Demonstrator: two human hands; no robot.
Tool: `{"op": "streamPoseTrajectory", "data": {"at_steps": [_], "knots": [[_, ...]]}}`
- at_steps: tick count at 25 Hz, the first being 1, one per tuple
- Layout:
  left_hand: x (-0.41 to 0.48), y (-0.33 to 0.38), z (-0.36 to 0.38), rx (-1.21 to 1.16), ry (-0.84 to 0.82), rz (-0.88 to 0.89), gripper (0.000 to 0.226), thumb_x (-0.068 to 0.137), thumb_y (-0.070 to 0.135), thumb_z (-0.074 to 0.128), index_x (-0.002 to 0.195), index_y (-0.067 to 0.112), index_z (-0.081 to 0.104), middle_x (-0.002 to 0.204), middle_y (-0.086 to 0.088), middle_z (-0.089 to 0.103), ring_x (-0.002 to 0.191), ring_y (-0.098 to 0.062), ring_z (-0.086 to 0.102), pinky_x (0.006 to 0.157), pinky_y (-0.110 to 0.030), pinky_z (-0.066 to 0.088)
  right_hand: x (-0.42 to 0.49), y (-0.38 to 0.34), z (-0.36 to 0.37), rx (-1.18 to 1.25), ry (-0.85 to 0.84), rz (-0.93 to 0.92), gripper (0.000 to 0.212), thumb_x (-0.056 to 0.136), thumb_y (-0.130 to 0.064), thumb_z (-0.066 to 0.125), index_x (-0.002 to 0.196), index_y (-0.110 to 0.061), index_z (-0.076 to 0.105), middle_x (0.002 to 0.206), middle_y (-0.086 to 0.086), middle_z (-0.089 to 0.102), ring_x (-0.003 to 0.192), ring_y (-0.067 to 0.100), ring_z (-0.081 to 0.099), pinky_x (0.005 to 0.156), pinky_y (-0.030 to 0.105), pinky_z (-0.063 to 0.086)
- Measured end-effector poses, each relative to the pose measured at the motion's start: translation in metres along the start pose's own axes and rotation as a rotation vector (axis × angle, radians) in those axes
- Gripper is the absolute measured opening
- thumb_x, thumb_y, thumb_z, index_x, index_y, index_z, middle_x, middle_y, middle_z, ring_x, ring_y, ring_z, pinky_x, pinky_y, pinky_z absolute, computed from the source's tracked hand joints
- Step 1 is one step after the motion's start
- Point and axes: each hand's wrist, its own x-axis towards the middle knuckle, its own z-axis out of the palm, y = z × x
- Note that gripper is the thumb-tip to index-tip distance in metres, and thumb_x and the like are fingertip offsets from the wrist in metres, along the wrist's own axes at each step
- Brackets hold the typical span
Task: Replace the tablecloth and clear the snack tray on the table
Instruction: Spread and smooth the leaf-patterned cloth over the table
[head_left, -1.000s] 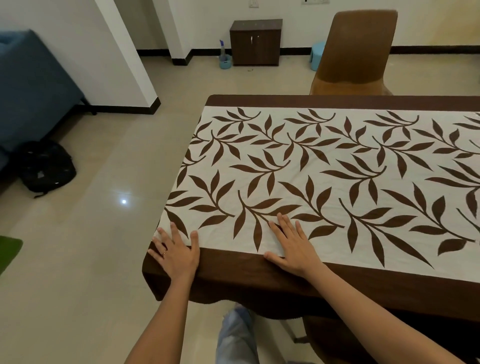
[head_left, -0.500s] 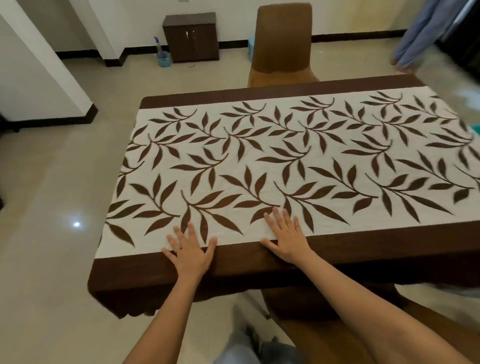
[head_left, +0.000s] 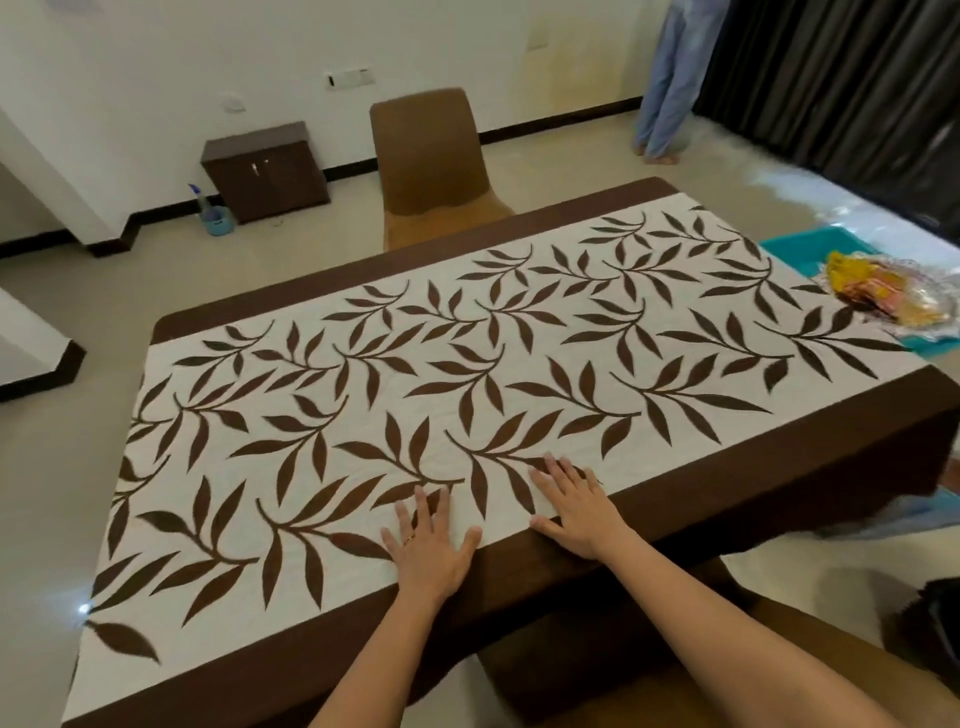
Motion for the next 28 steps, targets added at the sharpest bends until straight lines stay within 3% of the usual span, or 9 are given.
{"op": "streamPoseTrajectory", "data": {"at_steps": [6,12,22,28], "knots": [[0.015,0.102,0.017,-0.013,0.026,0.006,0.079,0.092,0.068,0.022,0.152,0.029,-0.011,0.159,-0.005,-0.022,0.144,-0.035,-0.021,0.112,-0.06,-0.009,-0.007,0.076,-0.013,0.019,0.009,-0.05,0.087,0.076,-0.071,0.002,0.152,-0.029,-0.01,0.159,0.004,-0.017,0.146,0.022,-0.015,0.115,0.043,-0.01],[0.016,0.219,0.05,-0.039,0.046,-0.016,0.078,0.094,0.063,0.028,0.154,0.026,-0.005,0.161,-0.008,-0.014,0.146,-0.037,-0.011,0.114,-0.06,-0.002,-0.031,0.194,-0.036,-0.017,-0.041,-0.045,0.073,0.096,-0.056,0.028,0.152,-0.027,-0.009,0.159,0.006,-0.017,0.146,0.023,-0.015,0.117,0.045,-0.008],[0.018,0.322,0.075,-0.059,0.025,-0.006,0.073,0.095,0.064,0.021,0.152,0.032,-0.011,0.159,-0.006,-0.022,0.144,-0.039,-0.019,0.112,-0.061,-0.008,-0.048,0.341,-0.063,0.027,0.02,0.11,0.071,0.095,-0.061,0.026,0.152,-0.032,-0.006,0.16,0.004,-0.015,0.147,0.025,-0.013,0.117,0.051,-0.005],[0.034,0.377,0.071,-0.044,0.003,-0.001,0.073,0.095,0.063,0.021,0.153,0.029,-0.008,0.16,-0.008,-0.017,0.146,-0.037,-0.016,0.114,-0.06,-0.007,-0.048,0.411,-0.082,0.048,0.026,0.138,0.072,0.095,-0.06,0.024,0.152,-0.031,-0.009,0.159,0.004,-0.017,0.146,0.022,-0.016,0.117,0.049,-0.006]]}}
